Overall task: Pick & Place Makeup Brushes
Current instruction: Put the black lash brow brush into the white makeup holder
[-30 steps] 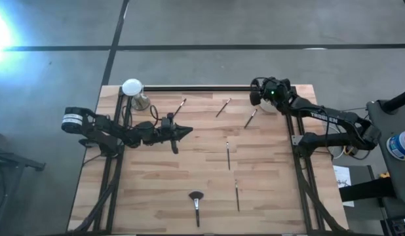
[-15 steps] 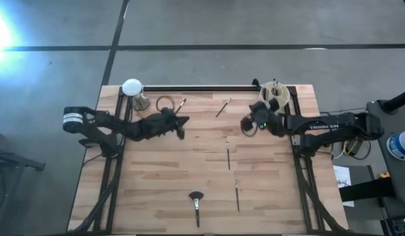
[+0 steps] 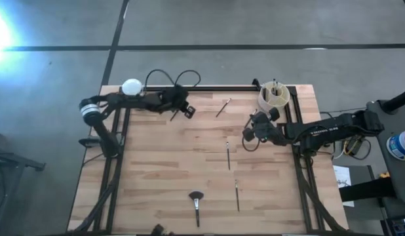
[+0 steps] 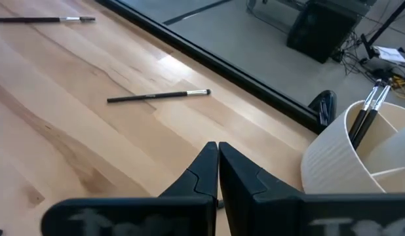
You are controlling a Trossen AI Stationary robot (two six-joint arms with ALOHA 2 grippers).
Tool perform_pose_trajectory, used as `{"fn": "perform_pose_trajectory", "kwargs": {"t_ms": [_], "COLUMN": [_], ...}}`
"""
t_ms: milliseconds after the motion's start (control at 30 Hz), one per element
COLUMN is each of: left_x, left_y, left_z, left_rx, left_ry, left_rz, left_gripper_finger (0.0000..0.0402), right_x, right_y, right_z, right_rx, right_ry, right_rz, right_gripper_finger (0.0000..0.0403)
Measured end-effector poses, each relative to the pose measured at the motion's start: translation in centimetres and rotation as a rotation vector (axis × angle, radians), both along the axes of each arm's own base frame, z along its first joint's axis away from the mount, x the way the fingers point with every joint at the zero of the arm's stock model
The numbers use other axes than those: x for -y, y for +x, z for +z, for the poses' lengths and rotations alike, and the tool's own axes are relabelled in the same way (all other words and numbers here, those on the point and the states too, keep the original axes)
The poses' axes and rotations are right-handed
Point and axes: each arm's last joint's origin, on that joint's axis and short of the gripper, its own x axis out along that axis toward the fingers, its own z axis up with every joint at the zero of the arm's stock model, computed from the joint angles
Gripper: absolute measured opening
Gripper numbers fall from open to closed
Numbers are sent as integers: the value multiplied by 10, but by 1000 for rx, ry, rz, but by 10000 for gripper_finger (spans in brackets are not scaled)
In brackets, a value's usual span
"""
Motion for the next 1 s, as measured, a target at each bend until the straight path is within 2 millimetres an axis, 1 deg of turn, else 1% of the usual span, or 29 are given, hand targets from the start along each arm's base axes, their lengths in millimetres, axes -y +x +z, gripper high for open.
{"fn": "perform_pose_trajectory", "kwargs": {"t_ms": [200,333,433,633,767,867,1000], "left_x": [-34,-53,-64,-77,-79,-81,-82], "left_y": [7,8,6,3,5,6,5], "left_z": [-2,-4,-8,-17,-31,-36,-38], "left_rx": [-76,-89,-110,-109,-111,-120,-141], "left_ry": [-121,-162,-186,-205,-243,-234,-214], "left_rz": [8,25,50,81,65,73,67], "left_gripper_finger": [85,97,99,99,99,99,96], "right_x": [-2,-3,-4,-5,-6,-6,-7], "right_y": [-2,-3,-4,-3,-2,-1,-1], "right_z": [-4,-6,-7,-6,-4,-4,-4], "right_rx": [-26,-35,-38,-39,-26,-26,-22], "right_ry": [-4,-2,-2,-9,-18,-20,-21], "right_rz": [18,27,34,47,57,62,67], "right_gripper_finger": [8,8,8,8,8,8,8]}}
